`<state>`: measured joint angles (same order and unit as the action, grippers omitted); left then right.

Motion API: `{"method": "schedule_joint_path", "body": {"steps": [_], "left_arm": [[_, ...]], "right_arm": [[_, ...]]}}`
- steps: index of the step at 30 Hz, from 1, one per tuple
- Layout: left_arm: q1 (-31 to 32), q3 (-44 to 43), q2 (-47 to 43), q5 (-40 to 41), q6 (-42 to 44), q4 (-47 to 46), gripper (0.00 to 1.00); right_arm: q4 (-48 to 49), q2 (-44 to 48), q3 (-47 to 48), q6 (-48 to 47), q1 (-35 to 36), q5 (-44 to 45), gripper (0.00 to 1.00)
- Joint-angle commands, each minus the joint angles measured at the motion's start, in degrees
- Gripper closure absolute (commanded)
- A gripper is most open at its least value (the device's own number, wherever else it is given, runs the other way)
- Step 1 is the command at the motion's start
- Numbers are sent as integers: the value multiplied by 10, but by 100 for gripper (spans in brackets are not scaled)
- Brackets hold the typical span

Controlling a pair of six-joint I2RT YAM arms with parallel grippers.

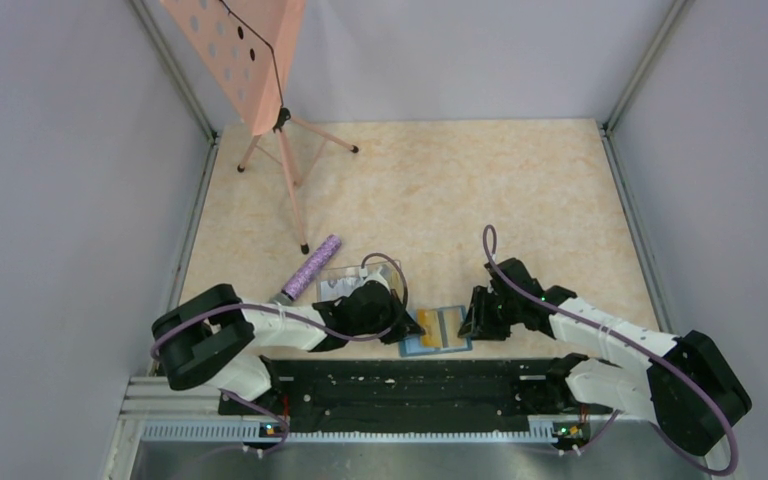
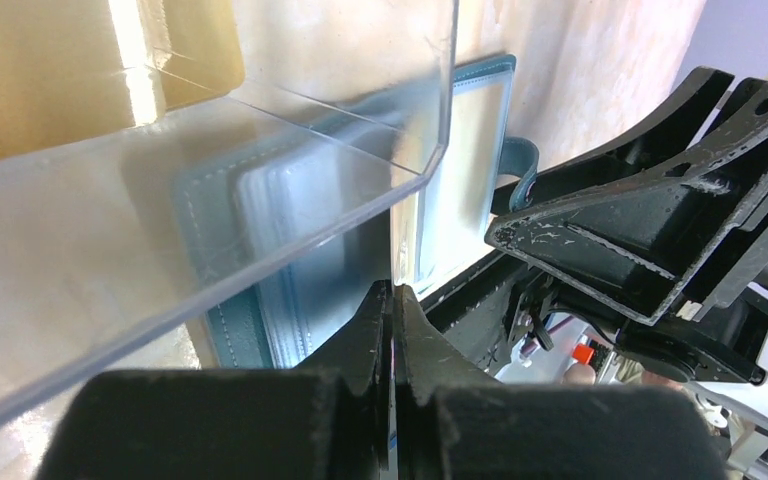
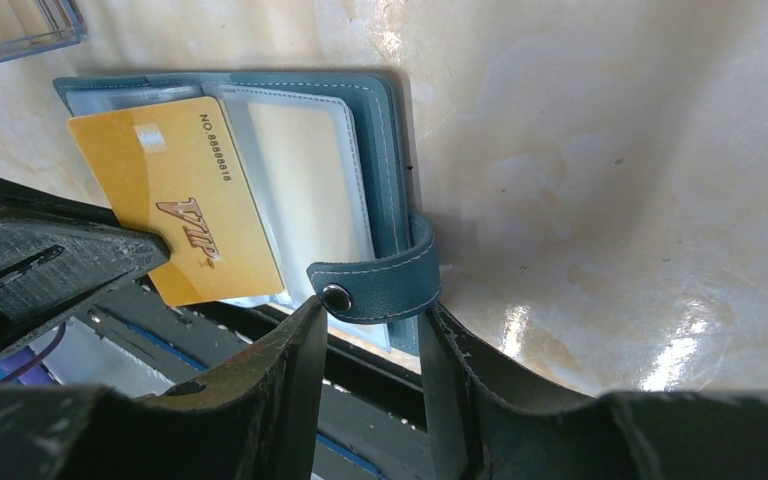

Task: Put the credit cards into the card holder
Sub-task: Insert the credit card into the card holder.

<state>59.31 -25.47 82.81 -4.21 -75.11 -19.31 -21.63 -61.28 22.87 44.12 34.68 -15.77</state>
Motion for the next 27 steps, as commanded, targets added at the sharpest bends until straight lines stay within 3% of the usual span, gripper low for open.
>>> {"method": "schedule_joint_path", "body": {"steps": [1,10,20,27], "left_arm": [[2,-8,31,-16,0,-13,100],[2,-4,70,-37,-17,-84,100],[1,-16,76,-28,1,-66,100],[3,-64,93,-39,38,1,98]], "right_arm": [[14,-3,-8,-2,-3,1,62],[13,-4,-9,-4,-3,0,61],[13,-4,-9,-6,-3,-1,62],[13,-3,-9,-6,-3,-2,62]]}}
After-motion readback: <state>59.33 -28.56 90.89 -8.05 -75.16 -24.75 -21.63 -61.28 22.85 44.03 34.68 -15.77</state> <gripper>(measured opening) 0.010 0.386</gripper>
